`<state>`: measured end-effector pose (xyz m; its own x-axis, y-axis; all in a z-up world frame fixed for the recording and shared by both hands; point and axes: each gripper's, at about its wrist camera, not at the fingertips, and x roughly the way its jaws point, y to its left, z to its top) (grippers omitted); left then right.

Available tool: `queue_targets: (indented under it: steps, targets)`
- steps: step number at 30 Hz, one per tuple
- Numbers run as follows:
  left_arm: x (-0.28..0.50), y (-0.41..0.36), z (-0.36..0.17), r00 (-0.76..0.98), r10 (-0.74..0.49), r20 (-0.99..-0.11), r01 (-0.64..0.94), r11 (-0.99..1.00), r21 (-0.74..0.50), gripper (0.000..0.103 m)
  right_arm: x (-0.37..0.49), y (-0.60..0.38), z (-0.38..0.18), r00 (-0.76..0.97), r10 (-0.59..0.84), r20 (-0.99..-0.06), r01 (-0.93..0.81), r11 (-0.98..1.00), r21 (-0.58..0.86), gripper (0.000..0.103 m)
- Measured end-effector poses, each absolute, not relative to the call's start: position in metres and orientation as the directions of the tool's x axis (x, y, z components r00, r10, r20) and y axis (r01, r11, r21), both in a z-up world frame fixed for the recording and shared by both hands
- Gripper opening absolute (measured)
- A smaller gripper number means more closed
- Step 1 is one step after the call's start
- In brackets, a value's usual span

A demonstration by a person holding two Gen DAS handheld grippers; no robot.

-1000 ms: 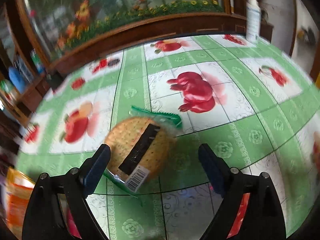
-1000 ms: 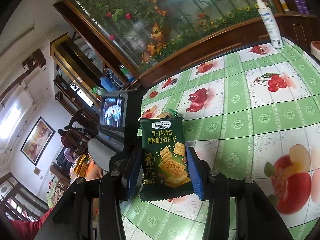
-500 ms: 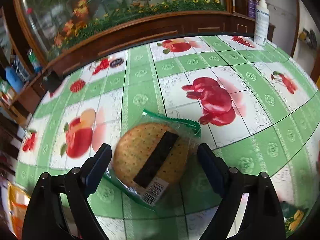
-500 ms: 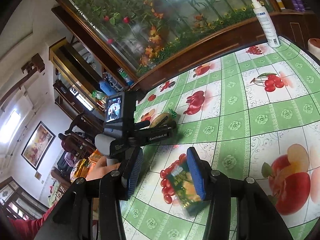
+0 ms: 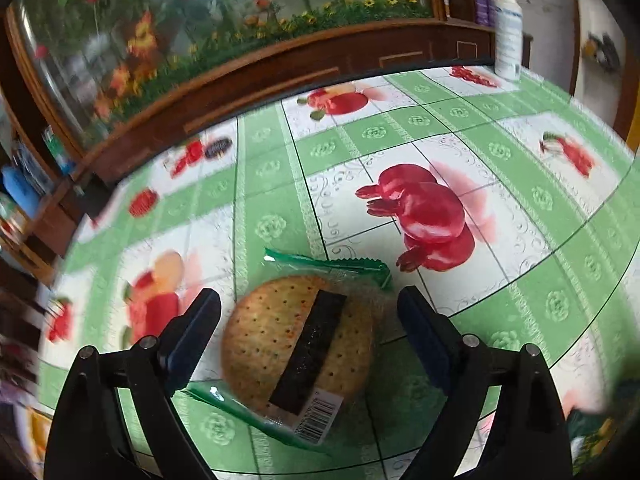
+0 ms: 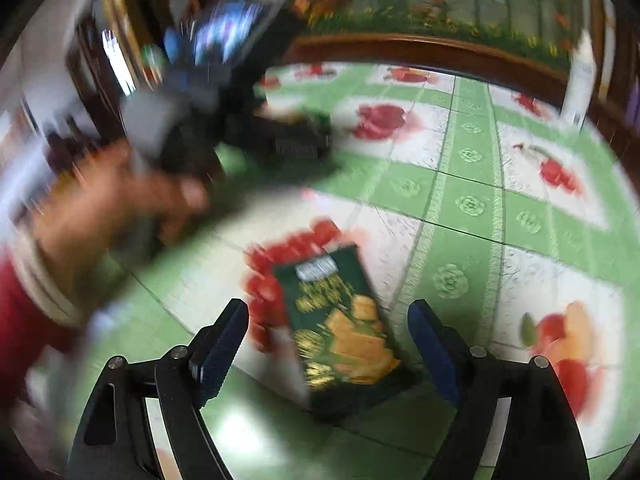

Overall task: Organize snacks
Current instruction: 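Lift and carry both held packs over the yellow-rimmed tray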

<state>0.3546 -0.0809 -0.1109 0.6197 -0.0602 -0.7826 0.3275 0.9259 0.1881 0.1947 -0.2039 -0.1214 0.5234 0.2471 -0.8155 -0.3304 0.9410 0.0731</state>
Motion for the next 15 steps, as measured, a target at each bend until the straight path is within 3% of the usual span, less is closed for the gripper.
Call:
queue_targets:
  steps: [4, 5, 6, 7, 8, 15]
  targets:
    - [0.352, -0.077, -0.113, 0.579, -0.104, -0.808, 0.328, 0.938, 0.115, 0.088, 0.192, -0.199, -0.126, 0.53, 0.223, -0.818, -0.332, 0.942, 0.041, 0.082]
    - [0.347, -0.079, -0.112, 0.582, -0.109, -0.806, 0.336, 0.935, 0.115, 0.079, 0.192, -0.201, -0.125, 0.534, 0.217, -0.817, -0.324, 0.945, 0.039, 0.074]
    - [0.342, -0.082, -0.111, 0.583, -0.112, -0.805, 0.341, 0.933, 0.117, 0.077, 0.192, -0.205, -0.125, 0.539, 0.212, -0.815, -0.312, 0.949, 0.041, 0.067]
    - [0.339, -0.083, -0.111, 0.58, -0.117, -0.806, 0.344, 0.932, 0.112, 0.076, 0.192, -0.21, -0.123, 0.547, 0.216, -0.809, -0.294, 0.954, 0.056, 0.05]
    - [0.334, -0.085, -0.111, 0.572, -0.128, -0.81, 0.353, 0.93, 0.103, 0.076, 0.193, -0.214, -0.121, 0.549, 0.227, -0.804, -0.283, 0.956, 0.076, 0.047]
    - [0.298, -0.068, -0.106, 0.556, -0.191, -0.809, 0.349, 0.937, 0.019, 0.073, 0.191, -0.226, -0.118, 0.527, 0.35, -0.774, -0.269, 0.933, 0.239, 0.047]
